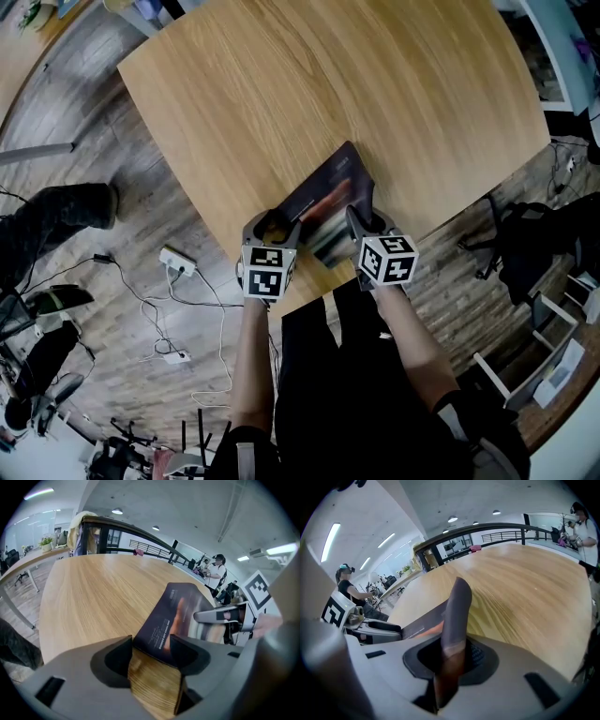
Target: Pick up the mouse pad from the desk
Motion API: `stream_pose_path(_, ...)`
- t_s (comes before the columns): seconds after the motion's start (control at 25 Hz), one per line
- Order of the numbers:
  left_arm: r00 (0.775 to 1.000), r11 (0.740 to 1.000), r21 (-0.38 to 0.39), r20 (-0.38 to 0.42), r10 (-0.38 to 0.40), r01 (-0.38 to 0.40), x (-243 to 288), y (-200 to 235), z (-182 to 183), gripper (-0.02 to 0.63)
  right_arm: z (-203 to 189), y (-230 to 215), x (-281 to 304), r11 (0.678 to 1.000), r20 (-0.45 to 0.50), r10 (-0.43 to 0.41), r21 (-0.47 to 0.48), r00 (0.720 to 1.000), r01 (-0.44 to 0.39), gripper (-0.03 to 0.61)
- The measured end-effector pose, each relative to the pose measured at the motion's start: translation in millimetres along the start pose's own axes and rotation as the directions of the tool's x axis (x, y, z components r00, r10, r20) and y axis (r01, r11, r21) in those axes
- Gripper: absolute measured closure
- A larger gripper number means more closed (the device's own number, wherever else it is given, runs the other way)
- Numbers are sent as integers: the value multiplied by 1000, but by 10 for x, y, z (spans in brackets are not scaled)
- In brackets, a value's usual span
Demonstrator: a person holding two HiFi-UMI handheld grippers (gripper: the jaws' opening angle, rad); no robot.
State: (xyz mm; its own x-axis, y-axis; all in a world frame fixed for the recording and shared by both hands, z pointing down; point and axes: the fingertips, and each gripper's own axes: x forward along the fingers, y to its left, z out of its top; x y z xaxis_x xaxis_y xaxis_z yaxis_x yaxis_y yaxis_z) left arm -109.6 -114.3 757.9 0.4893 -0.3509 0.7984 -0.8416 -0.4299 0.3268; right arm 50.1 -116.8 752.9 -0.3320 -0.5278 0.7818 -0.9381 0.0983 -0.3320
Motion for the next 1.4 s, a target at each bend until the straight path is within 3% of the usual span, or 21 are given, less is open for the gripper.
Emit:
stream_pose_path(0.2, 999, 1000, -27, 46, 14, -13, -120, 21, 27, 360, 80, 43, -62, 1000, 21, 8, -13, 1000, -8, 514)
stream_pose_path(0.4, 991, 997, -64, 117, 57, -50, -316, 70, 80, 499, 165, 42, -166, 999, 44, 5, -32, 999, -3, 525)
stream_pose_path(0.6, 981, 992, -109, 178, 81, -62, -510, 63, 121, 563, 256, 87, -298, 999, 66, 7, -47, 998, -4, 528)
stream_pose_path(0.84, 965, 992, -105, 247, 88, -64, -767, -41, 267, 583, 410, 203, -464, 998, 97, 21, -69, 995, -14, 531)
stream_pose_path(1.4, 895, 993, -89, 433, 110, -80, -1556, -303, 629, 591, 998, 504, -1092, 986, 260, 88, -163, 962, -47, 532)
